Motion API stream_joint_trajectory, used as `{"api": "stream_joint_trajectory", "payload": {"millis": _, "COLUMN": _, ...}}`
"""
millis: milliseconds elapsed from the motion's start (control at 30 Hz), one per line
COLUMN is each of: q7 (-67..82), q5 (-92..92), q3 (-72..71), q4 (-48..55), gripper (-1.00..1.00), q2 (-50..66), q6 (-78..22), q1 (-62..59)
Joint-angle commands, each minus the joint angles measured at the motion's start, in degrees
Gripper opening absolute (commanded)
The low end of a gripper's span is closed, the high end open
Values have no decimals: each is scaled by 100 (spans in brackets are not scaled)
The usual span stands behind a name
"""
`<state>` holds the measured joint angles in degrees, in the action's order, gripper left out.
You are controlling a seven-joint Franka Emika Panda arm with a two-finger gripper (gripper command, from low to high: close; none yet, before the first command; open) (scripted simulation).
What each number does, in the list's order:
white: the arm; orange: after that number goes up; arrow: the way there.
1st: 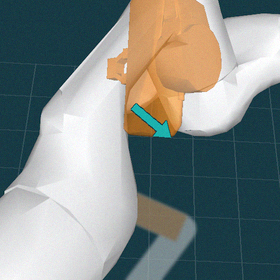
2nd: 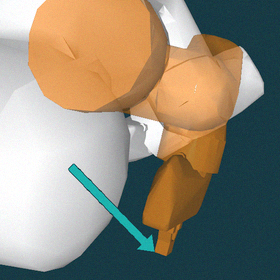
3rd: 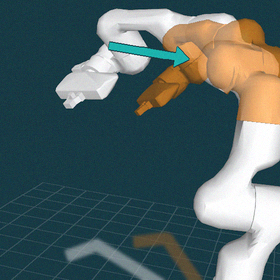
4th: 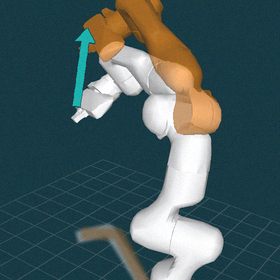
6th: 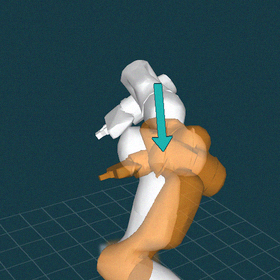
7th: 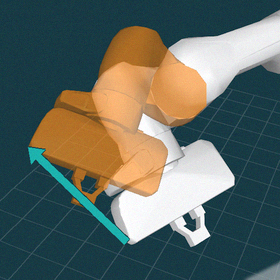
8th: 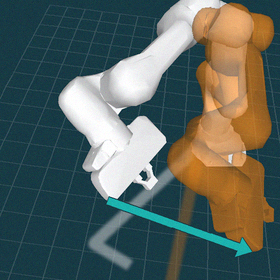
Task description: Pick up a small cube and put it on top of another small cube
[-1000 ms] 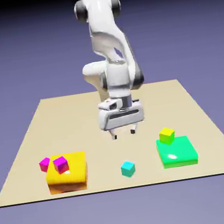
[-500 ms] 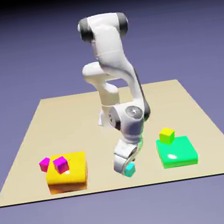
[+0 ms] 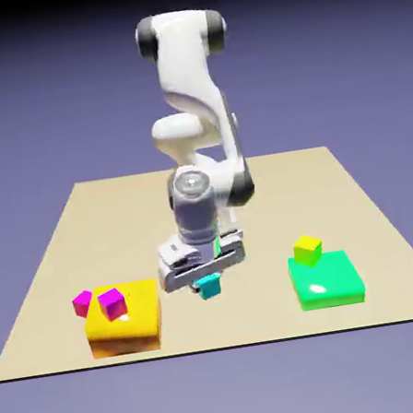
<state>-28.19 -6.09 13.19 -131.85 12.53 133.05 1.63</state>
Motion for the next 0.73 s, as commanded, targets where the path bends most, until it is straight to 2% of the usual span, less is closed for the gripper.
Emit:
{"api": "stream_joint_trajectory", "payload": {"millis": 0, "q7": -244, "q5": -214, "q3": 209, "q4": 59, "gripper": -100, "q2": -15, "q6": -106, "q1": -86}}
{"api": "stream_joint_trajectory", "payload": {"millis": 200, "q7": -1568, "q5": -1422, "q3": 1390, "q4": 384, "gripper": -100, "q2": -34, "q6": -651, "q1": -676}}
{"api": "stream_joint_trajectory", "payload": {"millis": 367, "q7": -2086, "q5": -979, "q3": 1792, "q4": 422, "gripper": -100, "q2": 490, "q6": -302, "q1": -1682}}
{"api": "stream_joint_trajectory", "payload": {"millis": 433, "q7": -2086, "q5": -976, "q3": 1792, "q4": 422, "gripper": -100, "q2": 492, "q6": -301, "q1": -1684}}
{"api": "stream_joint_trajectory", "payload": {"millis": 567, "q7": -1639, "q5": -1634, "q3": 1338, "q4": 279, "gripper": -100, "q2": 1283, "q6": 526, "q1": -1967}}
{"api": "stream_joint_trajectory", "payload": {"millis": 600, "q7": -1639, "q5": -1634, "q3": 1338, "q4": 279, "gripper": 100, "q2": 1283, "q6": 526, "q1": -1967}}
{"api": "stream_joint_trajectory", "payload": {"millis": 700, "q7": -1873, "q5": -1289, "q3": 1576, "q4": 354, "gripper": 100, "q2": 868, "q6": 93, "q1": -1819}}
